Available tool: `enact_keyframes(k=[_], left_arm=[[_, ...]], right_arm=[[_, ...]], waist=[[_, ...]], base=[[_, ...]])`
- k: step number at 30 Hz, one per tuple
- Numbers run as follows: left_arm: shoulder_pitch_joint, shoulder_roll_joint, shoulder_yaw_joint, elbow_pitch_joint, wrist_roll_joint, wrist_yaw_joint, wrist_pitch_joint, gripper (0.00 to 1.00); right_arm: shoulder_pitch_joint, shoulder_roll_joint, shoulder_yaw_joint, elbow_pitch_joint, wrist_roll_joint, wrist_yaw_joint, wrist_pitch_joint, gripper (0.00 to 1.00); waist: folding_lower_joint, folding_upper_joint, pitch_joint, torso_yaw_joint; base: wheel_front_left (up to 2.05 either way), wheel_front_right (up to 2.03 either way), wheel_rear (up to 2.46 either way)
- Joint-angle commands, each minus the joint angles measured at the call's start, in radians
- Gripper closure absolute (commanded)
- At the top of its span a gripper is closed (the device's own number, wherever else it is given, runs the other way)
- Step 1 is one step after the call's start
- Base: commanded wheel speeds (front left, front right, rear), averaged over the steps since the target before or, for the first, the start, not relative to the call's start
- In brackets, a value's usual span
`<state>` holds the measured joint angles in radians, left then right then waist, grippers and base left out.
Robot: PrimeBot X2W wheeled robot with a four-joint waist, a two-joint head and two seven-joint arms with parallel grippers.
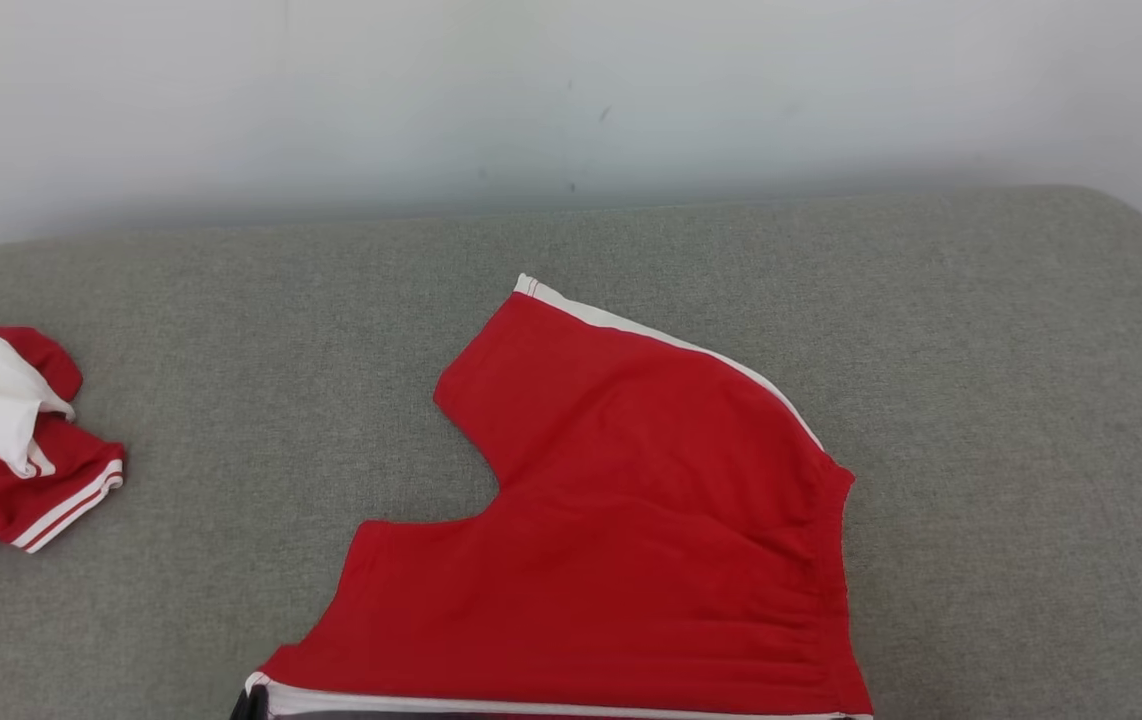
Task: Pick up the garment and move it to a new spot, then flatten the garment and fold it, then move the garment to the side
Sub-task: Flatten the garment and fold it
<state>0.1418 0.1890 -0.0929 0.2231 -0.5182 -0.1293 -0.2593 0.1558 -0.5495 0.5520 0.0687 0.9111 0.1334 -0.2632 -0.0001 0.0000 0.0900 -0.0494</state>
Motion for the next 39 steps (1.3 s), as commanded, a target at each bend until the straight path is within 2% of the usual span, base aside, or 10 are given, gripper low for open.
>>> enact_keyframes(k=[1,5,9,16,20,24,31,39], left_arm=[[0.003,0.012,0.028,0.0,0.011,0.01,-0.007,1.0],[-0.052,0.015,0.025,-0.013,0.028,0.005,-0.007,1.0],[-0.191,0.06,-0.042,0.0,0.073,0.002,0.002,1.0],[-0.492,0.206,-0.171,0.049,0.049,0.002,0.098,1.0],[-0.676,0.294,-0.269,0.097,0.01,0.002,0.173,1.0],[-0.84,0.354,-0.357,0.157,-0.031,0.002,0.226,1.0],[-1.05,0.405,-0.513,0.271,-0.086,0.001,0.27,1.0],[-1.198,0.422,-0.637,0.413,-0.142,0.001,0.257,1.0]], right_arm=[[0.009,-0.015,-0.019,0.005,0.007,-0.004,-0.004,1.0],[-0.007,-0.011,-0.033,-0.02,0.003,-0.004,-0.004,1.0],[-0.073,-0.011,-0.03,-0.041,0.016,-0.004,-0.003,1.0],[-0.243,0.018,-0.038,0.016,0.028,-0.004,-0.003,1.0],[-0.36,0.059,-0.023,0.086,0.019,-0.004,0.001,1.0],[-0.459,0.116,-0.015,0.147,0.01,-0.004,-0.001,1.0],[-0.581,0.194,0.008,0.215,-0.019,-0.003,-0.003,1.0],[-0.634,0.254,-0.011,0.205,-0.065,-0.003,-0.003,1.0]], waist=[[0.0001,0.0,-0.001,-0.002],[0.0001,0.0,0.005,-0.014],[0.0001,0.0,0.028,-0.046],[0.0001,0.0,0.113,-0.112],[0.0001,0.0,0.185,-0.152],[0.0001,0.0,0.248,-0.19],[0.0001,0.0,0.326,-0.25],[0.0001,0.0,0.372,-0.306]], base=[[0.0,0.0,0.0],[0.0,0.0,0.0],[0.0,0.0,0.0],[0.0,0.0,0.0],[0.0,0.0,0.0],[0.0,0.0,0.0],[0.0,0.0,0.0],[0.0,0.0,0.0]])
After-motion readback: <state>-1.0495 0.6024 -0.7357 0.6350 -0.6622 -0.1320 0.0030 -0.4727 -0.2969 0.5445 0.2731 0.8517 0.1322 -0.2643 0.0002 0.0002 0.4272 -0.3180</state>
